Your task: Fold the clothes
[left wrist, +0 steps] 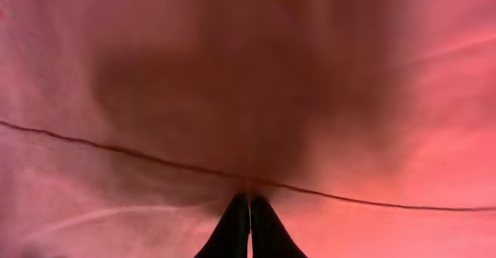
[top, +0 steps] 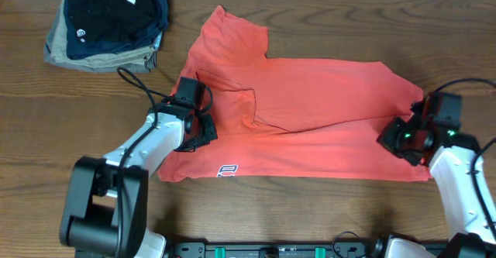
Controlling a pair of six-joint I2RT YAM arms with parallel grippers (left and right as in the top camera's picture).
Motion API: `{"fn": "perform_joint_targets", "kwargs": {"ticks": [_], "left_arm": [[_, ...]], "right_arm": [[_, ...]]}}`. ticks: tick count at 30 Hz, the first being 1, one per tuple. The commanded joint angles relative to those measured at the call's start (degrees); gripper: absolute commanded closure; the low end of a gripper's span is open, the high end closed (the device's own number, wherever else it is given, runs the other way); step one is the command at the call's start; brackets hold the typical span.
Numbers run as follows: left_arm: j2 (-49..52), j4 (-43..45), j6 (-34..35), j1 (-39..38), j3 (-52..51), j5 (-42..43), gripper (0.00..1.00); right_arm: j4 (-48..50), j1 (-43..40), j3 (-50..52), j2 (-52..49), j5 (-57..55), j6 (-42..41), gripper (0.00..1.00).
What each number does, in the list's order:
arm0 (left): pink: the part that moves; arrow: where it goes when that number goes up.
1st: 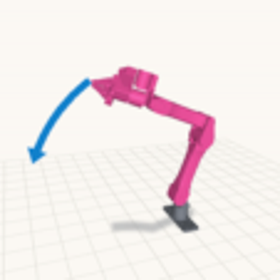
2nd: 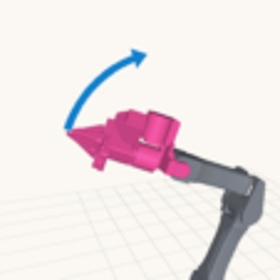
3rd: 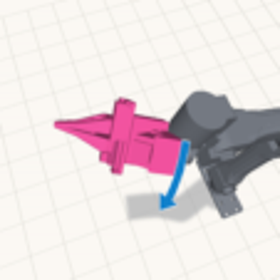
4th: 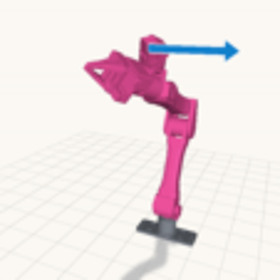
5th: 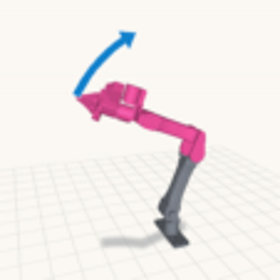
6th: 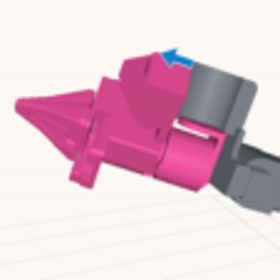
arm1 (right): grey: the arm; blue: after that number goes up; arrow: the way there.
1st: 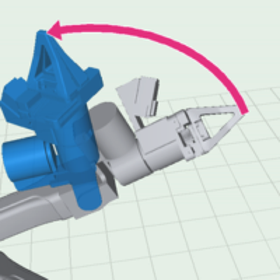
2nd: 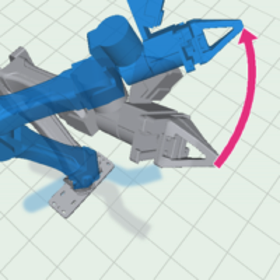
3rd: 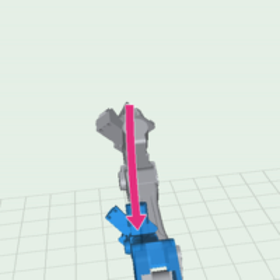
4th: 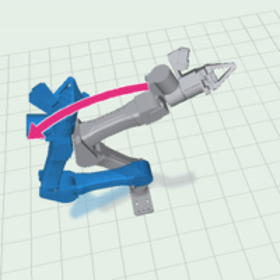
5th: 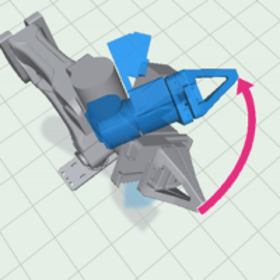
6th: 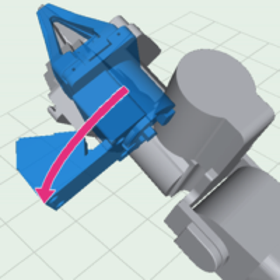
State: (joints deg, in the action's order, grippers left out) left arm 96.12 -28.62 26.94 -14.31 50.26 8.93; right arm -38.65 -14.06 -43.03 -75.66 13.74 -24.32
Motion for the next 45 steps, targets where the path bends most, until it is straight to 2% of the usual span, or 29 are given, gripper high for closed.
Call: {"fn": "perform_joint_targets", "kwargs": {"ticks": [1, 7, 13, 23, 27, 31, 36, 42, 44, 45], "left_arm": [[2.10, -1.86, -0.72, 0.24, -0.20, -1.05, 0.94], [2.84, -9.31, -0.70, 0.24, -0.35, -0.85, 0.94], [2.80, -12.85, 4.81, 0.24, -2.16, -0.83, 0.94], [2.23, -12.44, 8.90, 0.24, -10.49, -0.81, 0.94], [-0.02, -13.00, 9.84, 0.24, -12.17, 3.52, 0.94], [-5.60, -16.31, 11.10, 0.24, -12.35, 6.97, 0.94], [-18.51, -21.42, 11.63, 0.24, -12.35, 6.91, 0.94], [-33.94, -21.70, 11.15, 0.24, -11.85, 6.88, 0.93], [-36.17, -21.70, 8.48, 0.24, -10.56, 6.88, 0.83], [-36.39, -21.75, 7.41, 0.24, -9.73, 6.91, 0.73]], "right_arm": [[1.84, 1.07, 4.70, -0.96, -1.60, -5.22, 0.99], [2.69, 0.96, 10.05, -0.98, -8.92, -9.92, 0.99], [0.66, 0.42, 11.21, -0.96, -12.26, -13.42, 0.99], [-4.59, -6.97, 10.16, -0.96, -12.26, -12.04, 0.99], [-7.80, -9.60, 7.78, -0.96, -12.74, -10.49, 0.99], [-13.38, -11.85, 3.52, -0.96, -14.69, -10.47, 0.99], [-20.11, -13.42, -2.51, -0.83, -16.48, -10.54, 0.99], [-22.34, -13.31, -7.61, 0.17, -14.73, -7.74, 0.99], [-21.33, -13.09, -8.66, 0.33, -11.47, -4.02, 0.99], [-20.61, -12.87, -8.94, 0.33, -10.10, -2.84, 0.98]]}}
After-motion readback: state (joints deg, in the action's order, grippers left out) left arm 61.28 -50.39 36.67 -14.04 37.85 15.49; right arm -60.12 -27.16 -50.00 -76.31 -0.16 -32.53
